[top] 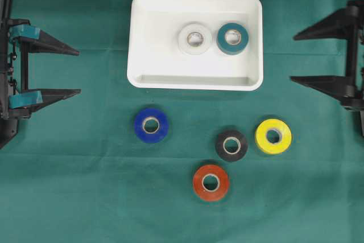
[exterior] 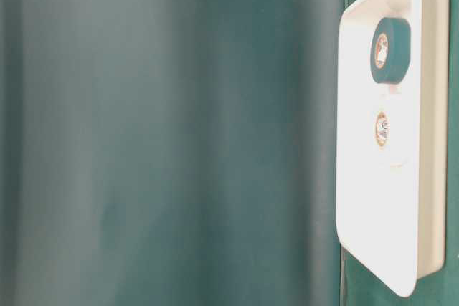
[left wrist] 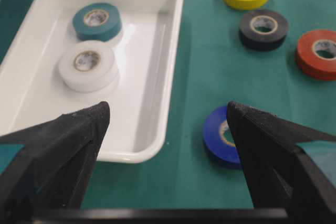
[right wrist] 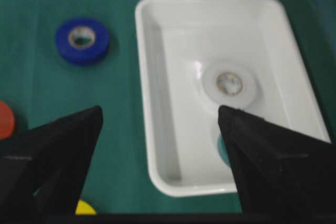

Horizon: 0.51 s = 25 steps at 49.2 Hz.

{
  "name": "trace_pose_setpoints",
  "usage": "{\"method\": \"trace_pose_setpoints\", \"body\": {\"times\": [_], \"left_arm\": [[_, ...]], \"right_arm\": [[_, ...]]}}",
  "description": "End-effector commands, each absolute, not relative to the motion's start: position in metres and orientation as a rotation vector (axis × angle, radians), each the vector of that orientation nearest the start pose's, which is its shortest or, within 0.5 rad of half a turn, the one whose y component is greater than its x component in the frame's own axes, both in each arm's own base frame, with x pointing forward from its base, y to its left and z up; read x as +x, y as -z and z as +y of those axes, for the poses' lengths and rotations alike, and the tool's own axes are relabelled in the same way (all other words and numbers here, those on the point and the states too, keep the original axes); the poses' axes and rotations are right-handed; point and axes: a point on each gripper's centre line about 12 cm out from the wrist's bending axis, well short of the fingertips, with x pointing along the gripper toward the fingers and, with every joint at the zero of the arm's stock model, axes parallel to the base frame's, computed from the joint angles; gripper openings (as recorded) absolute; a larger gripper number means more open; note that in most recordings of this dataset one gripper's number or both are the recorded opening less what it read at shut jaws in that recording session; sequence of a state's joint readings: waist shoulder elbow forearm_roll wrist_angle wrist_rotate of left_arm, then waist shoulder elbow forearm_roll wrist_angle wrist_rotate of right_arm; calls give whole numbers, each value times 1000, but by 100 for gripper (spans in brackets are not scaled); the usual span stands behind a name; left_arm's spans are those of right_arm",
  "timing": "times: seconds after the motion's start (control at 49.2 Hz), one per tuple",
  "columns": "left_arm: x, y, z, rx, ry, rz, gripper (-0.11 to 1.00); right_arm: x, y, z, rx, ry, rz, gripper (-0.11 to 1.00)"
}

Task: Pick up the tape from a random location and place it into the white case.
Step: 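Open the left gripper and move it toward the orange-red roll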

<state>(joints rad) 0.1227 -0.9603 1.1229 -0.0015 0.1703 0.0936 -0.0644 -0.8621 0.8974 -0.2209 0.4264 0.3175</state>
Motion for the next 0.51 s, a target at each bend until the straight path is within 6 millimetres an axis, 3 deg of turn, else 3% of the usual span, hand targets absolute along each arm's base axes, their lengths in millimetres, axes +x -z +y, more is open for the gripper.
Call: {"method": "trace_pose_setpoints", "body": {"times": [0.0, 0.203, 0.488], "left_arm": [[196, -265, 24, 70, -108, 327, 98], [196, -263, 24, 66, -108, 330, 98], [195, -260, 24, 66, -108, 338, 98]], "right_arm": [[207, -301, -22, 105, 164, 398, 86], [191, -267, -18, 117, 134, 344, 86], [185, -229, -18, 175, 133, 348, 86]]}}
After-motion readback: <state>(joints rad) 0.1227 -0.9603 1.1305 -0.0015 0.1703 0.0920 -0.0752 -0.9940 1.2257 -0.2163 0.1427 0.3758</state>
